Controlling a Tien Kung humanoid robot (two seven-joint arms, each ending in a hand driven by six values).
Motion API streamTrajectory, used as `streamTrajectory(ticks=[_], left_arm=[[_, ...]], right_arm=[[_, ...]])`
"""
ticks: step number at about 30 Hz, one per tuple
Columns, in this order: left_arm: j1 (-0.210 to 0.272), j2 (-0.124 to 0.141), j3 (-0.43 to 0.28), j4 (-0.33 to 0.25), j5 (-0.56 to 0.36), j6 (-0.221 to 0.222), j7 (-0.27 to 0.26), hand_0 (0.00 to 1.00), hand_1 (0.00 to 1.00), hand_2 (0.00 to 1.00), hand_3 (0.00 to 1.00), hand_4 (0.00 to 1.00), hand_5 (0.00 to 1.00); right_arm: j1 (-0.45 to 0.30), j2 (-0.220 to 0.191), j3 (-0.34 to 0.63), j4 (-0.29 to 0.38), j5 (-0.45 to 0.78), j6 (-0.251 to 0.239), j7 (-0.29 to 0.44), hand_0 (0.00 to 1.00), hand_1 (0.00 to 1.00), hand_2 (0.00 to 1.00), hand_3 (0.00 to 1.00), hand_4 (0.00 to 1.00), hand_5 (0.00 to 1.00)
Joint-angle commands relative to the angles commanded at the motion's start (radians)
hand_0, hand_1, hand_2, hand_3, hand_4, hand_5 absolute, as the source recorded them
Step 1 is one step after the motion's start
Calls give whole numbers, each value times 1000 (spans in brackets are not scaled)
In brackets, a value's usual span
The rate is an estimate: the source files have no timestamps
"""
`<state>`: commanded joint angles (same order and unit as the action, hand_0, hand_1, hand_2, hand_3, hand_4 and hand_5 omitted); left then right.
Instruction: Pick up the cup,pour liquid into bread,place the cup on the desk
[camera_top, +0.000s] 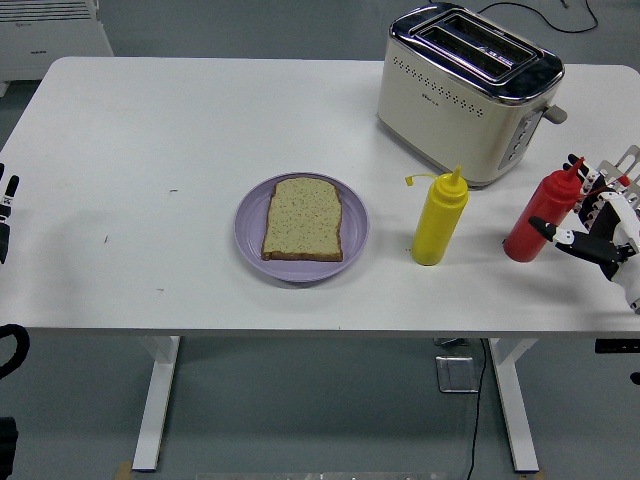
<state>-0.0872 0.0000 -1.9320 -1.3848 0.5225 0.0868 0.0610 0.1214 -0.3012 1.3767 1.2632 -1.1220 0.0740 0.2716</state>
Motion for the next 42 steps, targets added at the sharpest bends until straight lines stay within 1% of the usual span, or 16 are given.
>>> streamTrajectory(ticks=[5,6,11,12,16,17,18,21,23,24,29,30,35,36,41,42], left_arm=[[0,0,0,0,0,0,0,778,732,727,663,529,926],[0,0,0,0,0,0,0,778,732,727,663,529,926],[1,0,0,1,0,0,0,778,732,727,663,529,926],[1,0,0,1,0,0,0,778,732,727,663,529,925],[2,0,1,1,1,0,-1,778,732,727,663,529,925],[2,0,2,2,1,0,-1,778,732,727,663,529,925],[2,0,2,2,1,0,-1,778,732,727,662,528,925],[3,0,3,2,1,0,-1,778,732,727,662,528,925],[3,0,5,2,1,0,-1,778,732,727,662,528,925],[4,0,5,3,1,0,-1,778,731,727,662,527,924],[7,0,5,3,1,1,-1,778,731,727,662,527,924],[8,0,5,3,1,1,-1,778,732,726,662,528,924],[10,0,6,3,1,1,-1,778,732,726,662,528,924],[10,0,6,3,1,1,-1,778,732,726,662,528,924],[11,0,8,3,1,1,-1,778,732,726,662,528,924],[11,0,8,4,1,1,-1,778,732,726,663,527,924]], right_arm=[[29,28,-22,-16,34,-25,2,994,939,998,998,905,131],[37,35,-24,-24,39,-26,1,972,928,975,998,904,139],[57,51,-34,-45,67,-29,3,972,928,975,998,904,139],[60,53,-35,-47,71,-29,2,909,884,897,945,900,138],[70,67,-37,-55,99,-34,-4,909,884,897,945,900,138],[74,73,-40,-58,113,-42,-6,909,884,897,945,900,138],[77,77,-42,-60,123,-47,-8,877,815,813,873,897,141],[82,83,-46,-64,139,-53,-12,877,815,813,873,897,141],[88,90,-57,-71,169,-76,-24,877,815,813,873,897,141],[89,92,-59,-73,178,-82,-26,726,668,543,668,892,147],[93,101,-69,-81,266,-113,-35,726,668,543,668,892,147],[94,102,-68,-82,296,-113,-36,455,464,405,460,881,146],[94,102,-59,-86,423,-94,-26,455,464,405,460,881,146],[94,102,-59,-87,434,-92,-25,374,382,377,405,875,162],[95,105,-66,-91,481,-92,-27,374,382,377,405,875,162],[96,106,-68,-91,484,-95,-27,301,325,337,373,871,164]])
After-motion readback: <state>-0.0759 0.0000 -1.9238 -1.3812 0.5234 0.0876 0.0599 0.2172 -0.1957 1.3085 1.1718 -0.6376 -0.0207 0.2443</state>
